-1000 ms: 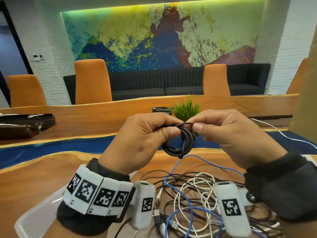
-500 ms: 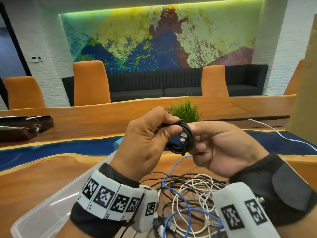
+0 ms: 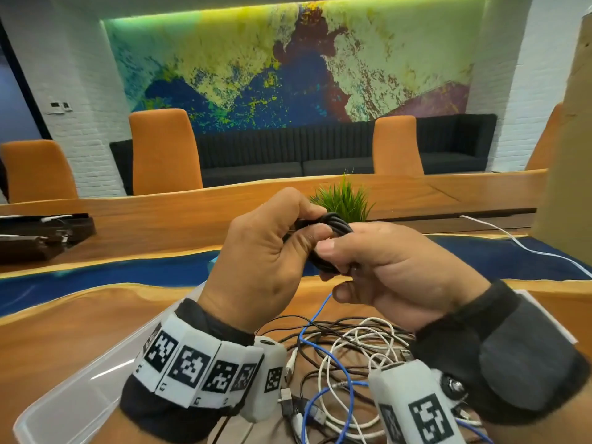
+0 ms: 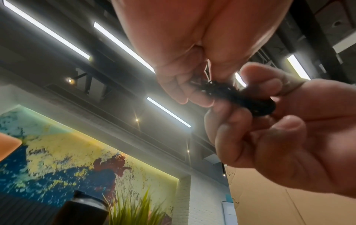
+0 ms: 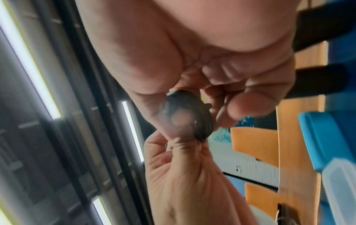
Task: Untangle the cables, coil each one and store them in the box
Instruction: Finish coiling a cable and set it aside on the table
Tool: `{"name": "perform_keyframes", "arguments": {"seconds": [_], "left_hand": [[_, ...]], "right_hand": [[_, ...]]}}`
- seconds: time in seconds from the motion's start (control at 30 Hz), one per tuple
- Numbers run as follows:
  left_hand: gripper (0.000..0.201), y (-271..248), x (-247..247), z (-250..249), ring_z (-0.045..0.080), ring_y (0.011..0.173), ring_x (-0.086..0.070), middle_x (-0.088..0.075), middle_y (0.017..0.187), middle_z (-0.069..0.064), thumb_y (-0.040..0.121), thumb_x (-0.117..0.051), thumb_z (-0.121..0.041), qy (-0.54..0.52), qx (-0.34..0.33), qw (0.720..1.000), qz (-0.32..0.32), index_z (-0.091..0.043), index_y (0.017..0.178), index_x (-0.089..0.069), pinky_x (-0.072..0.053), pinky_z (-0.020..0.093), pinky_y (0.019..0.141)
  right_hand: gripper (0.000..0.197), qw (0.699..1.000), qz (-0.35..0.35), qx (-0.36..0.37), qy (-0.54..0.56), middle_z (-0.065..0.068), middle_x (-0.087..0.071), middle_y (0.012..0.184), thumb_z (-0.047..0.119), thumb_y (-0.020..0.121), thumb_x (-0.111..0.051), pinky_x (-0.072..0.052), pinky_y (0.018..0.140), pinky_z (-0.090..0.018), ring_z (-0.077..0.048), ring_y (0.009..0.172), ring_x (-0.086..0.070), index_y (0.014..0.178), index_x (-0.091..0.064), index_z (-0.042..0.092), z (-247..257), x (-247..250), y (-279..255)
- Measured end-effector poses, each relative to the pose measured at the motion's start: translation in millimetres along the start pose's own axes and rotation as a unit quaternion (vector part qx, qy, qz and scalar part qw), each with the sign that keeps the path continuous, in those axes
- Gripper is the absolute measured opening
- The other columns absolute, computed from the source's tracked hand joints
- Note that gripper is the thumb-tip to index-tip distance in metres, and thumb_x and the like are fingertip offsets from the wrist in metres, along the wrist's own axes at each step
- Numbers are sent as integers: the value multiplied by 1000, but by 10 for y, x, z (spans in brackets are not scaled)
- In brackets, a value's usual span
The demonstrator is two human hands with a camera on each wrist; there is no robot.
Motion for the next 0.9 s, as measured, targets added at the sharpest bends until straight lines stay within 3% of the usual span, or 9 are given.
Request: {"name": "perform_keyframes", "arguments": {"seconds": [0.13, 0.2, 0.33, 0.43, 0.57, 0.63, 0.73, 0.8, 0.9], "left_hand": [[10, -2, -18, 19, 3, 88, -64, -66, 94, -13, 93, -62, -17, 31, 40, 999, -1, -13, 102, -65, -49, 9, 73], [9, -9, -37, 31, 2, 86, -62, -65, 90, -14, 94, -61, -20, 51, 54, 997, -1, -15, 101, -64, -48, 9, 69], [3, -34, -61, 46, 0, 80, -61, -64, 85, -15, 94, -65, -18, 74, 77, 994, -4, -18, 98, -65, -47, 10, 63], [6, -39, -85, 82, 2, 84, -63, -66, 88, -13, 94, -66, -17, 77, 87, 993, 10, -17, 101, -66, -48, 9, 64], [20, -36, -72, 102, 0, 94, -62, -66, 99, -15, 97, -60, -17, 62, 84, 994, 44, -22, 115, -64, -50, 7, 73], [24, -31, -51, 101, 1, 91, -64, -67, 99, -15, 95, -56, -20, 43, 73, 995, 56, -25, 117, -65, -50, 10, 73], [21, -23, -7, 159, 7, 78, -64, -68, 87, -9, 92, -56, -18, -56, 97, 992, 56, -21, 109, -68, -52, 17, 69], [20, -34, -5, 192, 13, 76, -63, -70, 85, -2, 91, -55, -16, -183, 135, 973, 48, -17, 105, -70, -52, 24, 67], [20, -71, -85, 200, 14, 74, -63, -69, 83, 4, 90, -54, -11, -368, 194, 909, 40, -14, 98, -72, -52, 22, 65]], "right_hand": [[11, 994, -39, 8, -106, -9, -66, 87, 13, 86, -68, -55, 60, -32, -18, 74, -63, 93, -73, 5, 73, 97, 0], [10, 972, -109, 62, -198, -8, -69, 82, 14, 88, -67, -59, 63, -35, -17, 70, -68, 98, -70, 13, 110, 126, 1], [10, 817, -212, 178, -505, 8, -62, 69, 33, 84, -68, -42, 55, -14, -6, 67, -58, 93, -66, 28, 243, 110, -72], [13, 768, -167, 188, -589, 9, -64, 78, 29, 93, -59, -46, 62, -23, -9, 74, -57, 97, -70, 25, 255, 87, -73], [16, 814, -133, 204, -528, 6, -68, 78, 19, 95, -57, -54, 68, -30, -7, 70, -65, 101, -72, 22, 262, 164, -52], [16, 865, -123, 184, -449, 1, -70, 74, 11, 95, -59, -56, 63, -22, -6, 64, -68, 100, -73, 18, 267, 218, -52], [17, 937, -86, 150, -303, -12, -71, 76, 1, 93, -59, -59, 63, -27, -14, 60, -67, 97, -73, 11, 235, 233, -50], [18, 966, -59, 136, -210, -12, -68, 72, -2, 90, -60, -59, 62, -29, -17, 59, -65, 93, -72, 11, 219, 221, -51], [18, 978, -27, 136, -153, -11, -67, 67, 0, 85, -62, -59, 62, -30, -18, 58, -65, 89, -73, 14, 219, 233, -58]]}}
Point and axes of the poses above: each hand's wrist, its own y-axis towards the middle knuckle, its own x-axis out of the back of the hand, z = x × y, the point moved 4 cm from there along y, towards the middle knuckle
